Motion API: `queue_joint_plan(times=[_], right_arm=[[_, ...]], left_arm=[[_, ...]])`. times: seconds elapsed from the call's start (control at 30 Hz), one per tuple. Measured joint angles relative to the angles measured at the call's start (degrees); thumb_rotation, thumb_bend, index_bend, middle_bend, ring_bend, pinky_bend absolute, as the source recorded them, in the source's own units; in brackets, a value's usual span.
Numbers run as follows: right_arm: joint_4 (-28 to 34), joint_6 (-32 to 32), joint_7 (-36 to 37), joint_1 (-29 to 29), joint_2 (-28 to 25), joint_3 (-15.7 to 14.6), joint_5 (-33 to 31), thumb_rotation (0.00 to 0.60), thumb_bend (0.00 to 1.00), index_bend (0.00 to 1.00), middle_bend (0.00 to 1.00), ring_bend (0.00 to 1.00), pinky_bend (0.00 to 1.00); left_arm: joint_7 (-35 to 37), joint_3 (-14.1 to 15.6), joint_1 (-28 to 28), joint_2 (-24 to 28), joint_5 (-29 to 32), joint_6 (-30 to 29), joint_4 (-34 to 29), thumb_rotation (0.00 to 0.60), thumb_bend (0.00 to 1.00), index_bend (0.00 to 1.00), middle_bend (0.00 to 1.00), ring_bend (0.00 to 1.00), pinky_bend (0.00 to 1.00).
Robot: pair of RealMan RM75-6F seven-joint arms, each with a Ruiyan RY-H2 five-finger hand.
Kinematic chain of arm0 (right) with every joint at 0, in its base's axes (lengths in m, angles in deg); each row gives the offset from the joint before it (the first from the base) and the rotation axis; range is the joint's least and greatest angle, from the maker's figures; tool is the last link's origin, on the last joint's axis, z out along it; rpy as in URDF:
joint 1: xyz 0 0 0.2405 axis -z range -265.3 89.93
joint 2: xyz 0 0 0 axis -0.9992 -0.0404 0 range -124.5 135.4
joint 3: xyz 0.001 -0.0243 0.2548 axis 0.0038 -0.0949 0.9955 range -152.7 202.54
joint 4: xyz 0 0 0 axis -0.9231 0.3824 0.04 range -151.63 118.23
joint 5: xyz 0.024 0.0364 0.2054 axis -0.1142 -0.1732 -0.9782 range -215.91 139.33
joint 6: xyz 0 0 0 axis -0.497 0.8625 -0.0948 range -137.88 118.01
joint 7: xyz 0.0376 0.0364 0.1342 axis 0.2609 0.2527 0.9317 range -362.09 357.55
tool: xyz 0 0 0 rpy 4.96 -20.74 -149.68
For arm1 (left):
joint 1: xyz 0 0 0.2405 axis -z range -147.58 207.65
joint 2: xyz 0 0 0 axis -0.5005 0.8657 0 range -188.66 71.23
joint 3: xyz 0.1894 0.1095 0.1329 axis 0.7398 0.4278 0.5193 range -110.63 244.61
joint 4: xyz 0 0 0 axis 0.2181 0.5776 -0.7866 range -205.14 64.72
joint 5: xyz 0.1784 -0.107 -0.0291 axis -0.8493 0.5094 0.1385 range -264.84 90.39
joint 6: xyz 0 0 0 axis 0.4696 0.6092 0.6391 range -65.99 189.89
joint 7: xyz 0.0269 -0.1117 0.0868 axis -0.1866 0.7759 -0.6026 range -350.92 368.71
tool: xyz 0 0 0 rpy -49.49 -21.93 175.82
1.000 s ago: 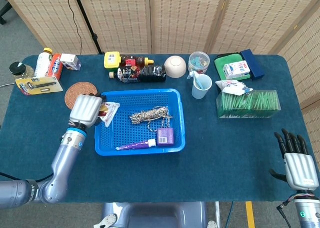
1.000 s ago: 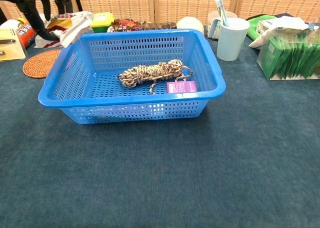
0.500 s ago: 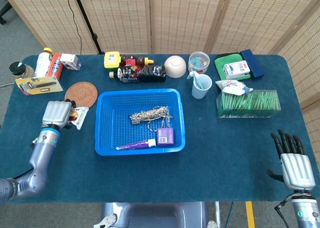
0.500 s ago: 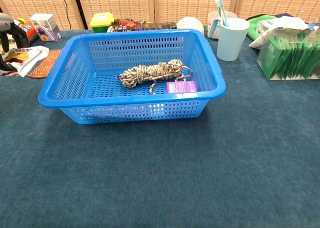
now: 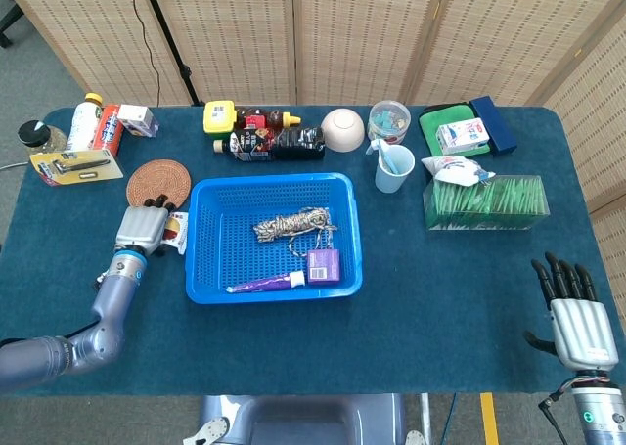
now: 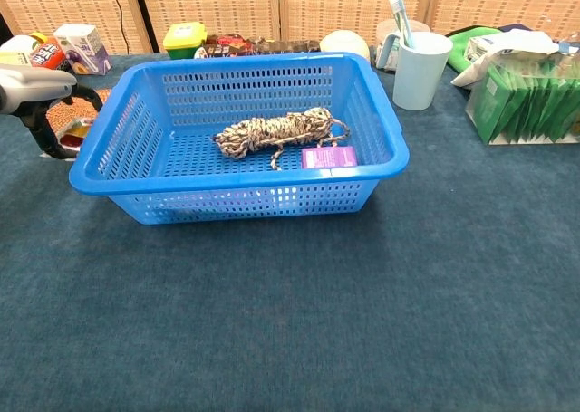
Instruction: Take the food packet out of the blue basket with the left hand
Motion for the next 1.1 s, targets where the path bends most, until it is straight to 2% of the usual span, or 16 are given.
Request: queue_joint_plan(times=[0.17, 0.3, 0.47, 0.6, 0.67, 0.77, 0.83, 0.93, 1.1], right_arm=[[0.2, -0.2, 0.3, 0.1, -0.2, -0.1, 0.4, 0.6, 0.0, 0.0, 0.0, 0.0, 0.0], [0.4, -0.4, 0.3, 0.2, -0.2, -0.4, 0.9, 0.6, 0.0, 0.0, 0.0, 0.0, 0.0], [0.7, -0.7, 0.0, 0.3, -0.2, -0.7, 1.6, 0.6, 0.0, 0.0, 0.0, 0.0, 0.0], [0.7, -1.2, -0.4, 0.5, -0.1, -0.9, 2.2, 0.6, 0.0, 0.0, 0.0, 0.0, 0.0], [0.5, -1.5, -0.7, 0.5, 0.1, -0.8, 2.5, 0.6, 0.0, 0.0, 0.0, 0.0, 0.0], [-0.1, -2.3, -1.7, 0.6, 0.7, -0.6, 2.6, 0.6, 0.0, 0.0, 0.0, 0.0, 0.0], [-0.6, -2.8, -2.2, 0.7, 1.2, -0.4, 2.6, 0.6, 0.0, 0.0, 0.0, 0.0, 0.0], [-0.9, -3.5, -3.1, 0.9, 1.8, -0.2, 2.7, 0.6, 0.0, 0.0, 0.0, 0.0, 0.0], [-1.2, -4.3, -3.6, 1.0, 2.4, -0.1, 3.4, 0.6, 0.0, 0.0, 0.0, 0.0, 0.0]], left_arm=[[0.7, 0.6, -0.8, 2.8, -0.4, 0.2, -3.3, 0.6, 0.22, 0.0, 0.0, 0.0, 0.14], [2.9, 1.0, -2.5, 6.0, -3.2, -0.6, -7.3, 0.6, 0.21, 0.0, 0.0, 0.0, 0.12], [8.2, 1.6, -6.4, 10.8, -10.8, -3.5, -12.5, 0.6, 0.17, 0.0, 0.0, 0.0, 0.02], [14.8, 2.5, -10.7, 14.2, -19.4, -6.7, -15.0, 0.6, 0.16, 0.0, 0.0, 0.0, 0.0], [20.4, 3.3, -13.5, 15.6, -25.1, -8.5, -15.3, 0.6, 0.16, 0.0, 0.0, 0.0, 0.0], [28.9, 4.4, -18.7, 16.7, -33.6, -14.2, -14.3, 0.6, 0.16, 0.0, 0.0, 0.0, 0.0], [32.8, 5.2, -22.7, 16.7, -38.9, -20.2, -13.1, 0.6, 0.16, 0.0, 0.0, 0.0, 0.0], [36.1, 6.4, -28.1, 16.4, -43.2, -28.7, -11.7, 0.6, 0.16, 0.0, 0.0, 0.0, 0.0], [43.4, 8.4, -36.8, 15.7, -49.0, -35.7, -8.8, 0.6, 0.16, 0.0, 0.0, 0.0, 0.0]])
